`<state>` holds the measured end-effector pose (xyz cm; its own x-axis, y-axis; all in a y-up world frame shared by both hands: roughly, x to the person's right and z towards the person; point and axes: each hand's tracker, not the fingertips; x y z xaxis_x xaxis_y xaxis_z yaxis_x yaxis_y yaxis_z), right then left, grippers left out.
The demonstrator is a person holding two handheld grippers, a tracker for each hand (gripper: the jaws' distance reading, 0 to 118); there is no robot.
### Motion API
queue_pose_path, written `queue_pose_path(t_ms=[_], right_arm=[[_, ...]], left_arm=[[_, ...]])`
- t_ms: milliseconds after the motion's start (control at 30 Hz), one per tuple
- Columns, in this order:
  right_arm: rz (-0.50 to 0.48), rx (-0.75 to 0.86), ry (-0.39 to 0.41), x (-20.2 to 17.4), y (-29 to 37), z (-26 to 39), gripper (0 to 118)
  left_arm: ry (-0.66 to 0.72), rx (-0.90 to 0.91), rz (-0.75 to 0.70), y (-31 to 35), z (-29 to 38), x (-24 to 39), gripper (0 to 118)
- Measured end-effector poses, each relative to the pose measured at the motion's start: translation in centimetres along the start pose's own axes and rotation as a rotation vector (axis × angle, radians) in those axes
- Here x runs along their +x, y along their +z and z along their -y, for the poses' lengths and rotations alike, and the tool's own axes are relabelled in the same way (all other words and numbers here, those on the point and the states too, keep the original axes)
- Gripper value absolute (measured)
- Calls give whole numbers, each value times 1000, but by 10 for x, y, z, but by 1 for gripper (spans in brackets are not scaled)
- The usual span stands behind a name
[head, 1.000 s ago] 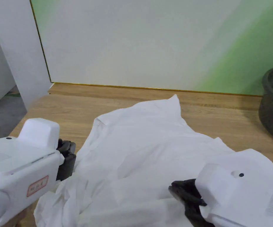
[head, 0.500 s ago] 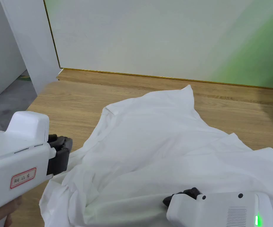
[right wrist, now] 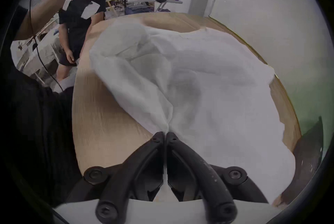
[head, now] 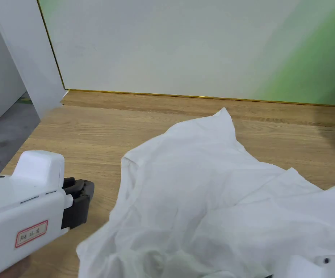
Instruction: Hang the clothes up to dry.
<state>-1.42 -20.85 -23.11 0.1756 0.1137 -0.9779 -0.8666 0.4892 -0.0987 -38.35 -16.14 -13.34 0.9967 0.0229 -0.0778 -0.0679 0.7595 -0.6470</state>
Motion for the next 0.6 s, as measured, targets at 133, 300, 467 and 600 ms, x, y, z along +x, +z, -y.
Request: queue_pose_path(t_ms=[133, 300, 467, 600], right_arm=[[142, -82, -76, 66, 33, 10, 4], [269, -213, -85, 163, 47, -23, 4], [320, -360, -3, 244, 26, -75, 5], [359, -399, 25, 286, 6, -114, 5]], left_arm=[[-11, -6, 23, -14, -7, 4, 5], [-23, -26, 64, -34, -14, 14, 5], [-36, -34, 90, -45, -19, 23, 5], [-34, -37, 105, -53, -24, 29, 5]])
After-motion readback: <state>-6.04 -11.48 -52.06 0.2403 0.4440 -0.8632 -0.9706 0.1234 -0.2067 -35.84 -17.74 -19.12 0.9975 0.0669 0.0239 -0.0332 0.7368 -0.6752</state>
